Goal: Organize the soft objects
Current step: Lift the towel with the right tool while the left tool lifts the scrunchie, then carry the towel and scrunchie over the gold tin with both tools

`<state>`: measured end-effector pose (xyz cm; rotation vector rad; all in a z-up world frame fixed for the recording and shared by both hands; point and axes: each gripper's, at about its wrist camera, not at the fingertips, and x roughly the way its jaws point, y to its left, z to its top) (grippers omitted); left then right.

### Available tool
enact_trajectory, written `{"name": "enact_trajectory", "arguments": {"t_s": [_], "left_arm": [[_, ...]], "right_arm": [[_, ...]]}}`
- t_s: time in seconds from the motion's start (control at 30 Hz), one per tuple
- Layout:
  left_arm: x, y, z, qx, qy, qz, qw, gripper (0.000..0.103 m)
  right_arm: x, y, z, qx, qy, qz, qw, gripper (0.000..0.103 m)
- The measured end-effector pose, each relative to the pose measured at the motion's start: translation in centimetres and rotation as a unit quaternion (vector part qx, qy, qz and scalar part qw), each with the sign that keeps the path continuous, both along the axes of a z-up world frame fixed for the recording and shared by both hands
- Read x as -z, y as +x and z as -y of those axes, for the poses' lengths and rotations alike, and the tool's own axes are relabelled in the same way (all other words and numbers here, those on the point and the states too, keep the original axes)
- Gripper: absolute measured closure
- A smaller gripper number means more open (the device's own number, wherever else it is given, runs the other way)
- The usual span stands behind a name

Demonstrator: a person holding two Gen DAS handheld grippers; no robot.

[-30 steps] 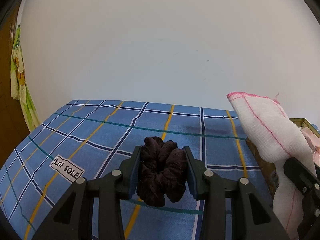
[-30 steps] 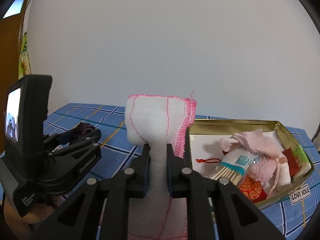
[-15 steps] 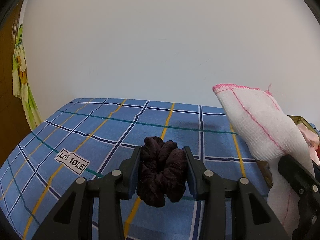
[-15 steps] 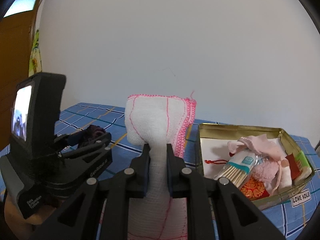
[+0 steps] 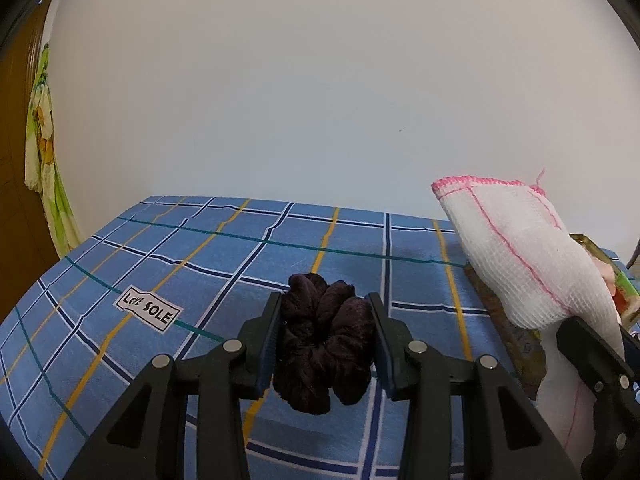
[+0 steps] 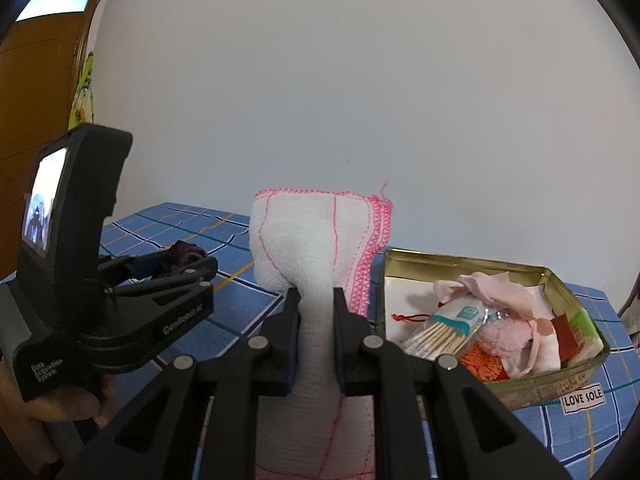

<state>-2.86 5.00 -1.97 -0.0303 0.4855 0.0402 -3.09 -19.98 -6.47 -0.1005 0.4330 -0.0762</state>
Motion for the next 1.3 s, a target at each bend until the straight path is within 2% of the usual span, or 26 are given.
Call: {"name": "enact_trajectory", "arguments": {"t_s": [0.77, 1.3], "left_arm": [[-1.8, -1.9, 4.3, 0.034, 0.005, 0.024, 0.9991, 0.06], [-3.3, -2.7, 9.0, 0.076, 0.009, 0.039, 0.9963, 0.06]], "right_arm": [[-1.1, -4.6, 3.7, 0.008, 0.036, 0.047, 0.998, 0.089], [-2.0, -8.2, 5.2, 0.061, 0.015, 0.076, 0.995, 0.089]]}}
